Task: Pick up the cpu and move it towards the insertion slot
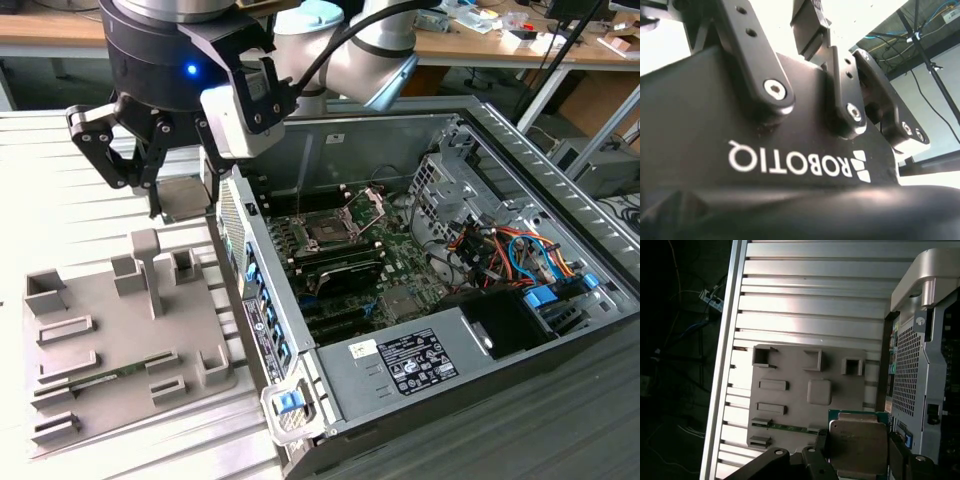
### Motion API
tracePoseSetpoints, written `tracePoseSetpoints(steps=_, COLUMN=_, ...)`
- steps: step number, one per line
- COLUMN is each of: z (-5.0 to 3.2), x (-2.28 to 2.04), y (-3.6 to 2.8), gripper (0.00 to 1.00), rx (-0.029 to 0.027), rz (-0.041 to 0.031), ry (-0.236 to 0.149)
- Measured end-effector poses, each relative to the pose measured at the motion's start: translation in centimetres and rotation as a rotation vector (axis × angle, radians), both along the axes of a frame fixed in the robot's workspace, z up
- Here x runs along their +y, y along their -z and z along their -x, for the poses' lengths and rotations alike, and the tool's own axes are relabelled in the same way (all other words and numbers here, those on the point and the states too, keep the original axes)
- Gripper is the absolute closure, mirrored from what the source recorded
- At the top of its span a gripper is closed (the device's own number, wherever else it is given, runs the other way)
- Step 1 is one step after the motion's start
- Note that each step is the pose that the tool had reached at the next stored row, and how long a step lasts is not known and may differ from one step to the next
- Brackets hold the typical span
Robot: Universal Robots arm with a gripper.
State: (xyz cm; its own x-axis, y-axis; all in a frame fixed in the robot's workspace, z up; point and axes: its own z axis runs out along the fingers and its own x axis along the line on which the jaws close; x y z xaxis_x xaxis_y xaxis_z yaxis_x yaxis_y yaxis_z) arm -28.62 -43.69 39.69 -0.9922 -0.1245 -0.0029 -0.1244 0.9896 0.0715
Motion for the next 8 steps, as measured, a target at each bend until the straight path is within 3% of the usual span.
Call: tracePoseSetpoints(steps=8, z=-0.49, x=0.00, y=0.00, gripper=0.45, rx=0.0001, rz=0.0000, ry=0.000)
